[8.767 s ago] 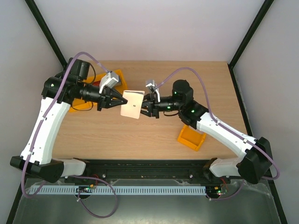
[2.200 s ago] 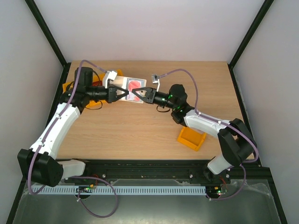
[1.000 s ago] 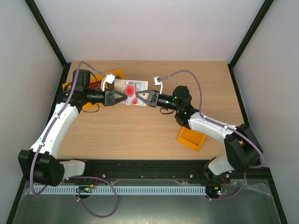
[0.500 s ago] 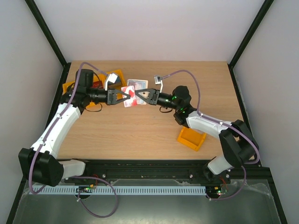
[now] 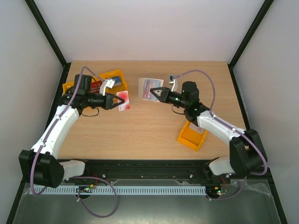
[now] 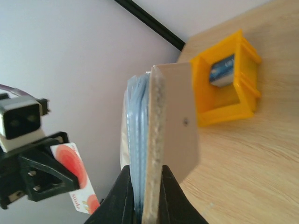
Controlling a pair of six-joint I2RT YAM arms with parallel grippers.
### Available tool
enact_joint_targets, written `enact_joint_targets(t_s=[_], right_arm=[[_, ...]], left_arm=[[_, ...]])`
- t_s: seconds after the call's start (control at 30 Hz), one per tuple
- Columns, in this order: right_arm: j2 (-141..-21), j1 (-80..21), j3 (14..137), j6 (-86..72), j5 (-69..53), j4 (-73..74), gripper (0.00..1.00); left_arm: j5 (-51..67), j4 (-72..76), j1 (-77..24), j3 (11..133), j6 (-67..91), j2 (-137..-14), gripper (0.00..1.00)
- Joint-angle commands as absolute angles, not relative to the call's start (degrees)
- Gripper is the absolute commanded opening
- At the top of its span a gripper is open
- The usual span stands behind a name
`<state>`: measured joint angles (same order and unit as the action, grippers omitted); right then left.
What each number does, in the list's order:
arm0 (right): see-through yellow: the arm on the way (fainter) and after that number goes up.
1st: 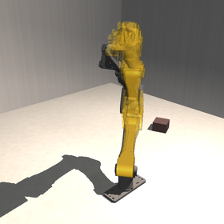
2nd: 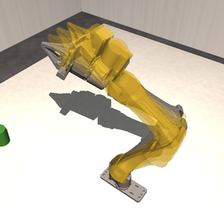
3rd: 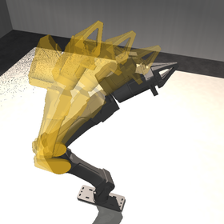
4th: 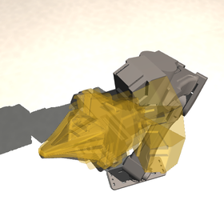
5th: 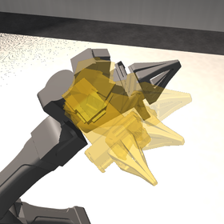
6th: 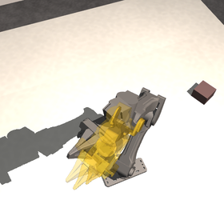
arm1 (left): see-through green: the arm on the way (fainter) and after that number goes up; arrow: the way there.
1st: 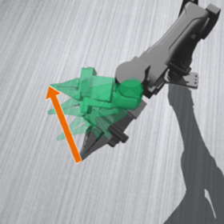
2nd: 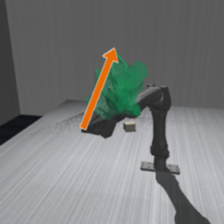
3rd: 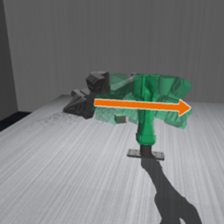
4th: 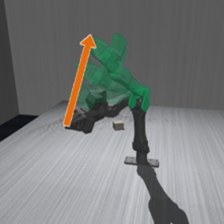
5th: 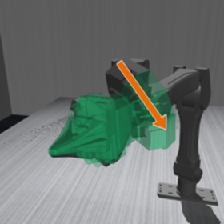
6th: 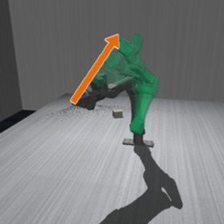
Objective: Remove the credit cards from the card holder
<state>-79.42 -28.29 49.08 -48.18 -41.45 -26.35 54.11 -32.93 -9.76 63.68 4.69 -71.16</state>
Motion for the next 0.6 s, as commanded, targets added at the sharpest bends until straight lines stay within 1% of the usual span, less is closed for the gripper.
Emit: enact_joint_targets(t_s=[0.0, 0.17, 0.3, 0.4, 0.47, 0.5, 0.57], right_arm=[[-78.5, -29.0, 49.3, -41.0, -39.4, -17.3, 0.02], [-84.2, -30.4, 51.1, -42.0, -42.4, -16.2, 0.02], [-91.6, -38.0, 56.5, -40.5, -45.4, -15.2, 0.02], [-97.5, -42.5, 57.8, -45.8, -51.8, -22.9, 0.02], [-100.3, -43.0, 56.6, -49.3, -53.3, -26.6, 0.02], [-101.7, -43.1, 56.4, -49.2, -52.1, -25.1, 0.02], [-104.7, -43.0, 58.6, -44.0, -45.9, -12.5, 0.04]], left_arm=[[52.4, -35.1, -9.6, 62.3, 1.4, -69.3, 0.02], [50.2, -37.6, -8.9, 63.6, -1.5, -69.0, 0.02], [47.1, -40.6, -7.4, 66.9, -4.5, -68.9, 0.03], [47.1, -43.3, -5.3, 69.1, -6.8, -68.6, 0.03], [46.8, -44.5, -3.8, 69.5, -8.3, -67.9, 0.03], [46.4, -45.0, -3.4, 69.6, -8.8, -67.8, 0.04], [46.4, -45.6, -2.5, 69.6, -9.1, -68.1, 0.03]])
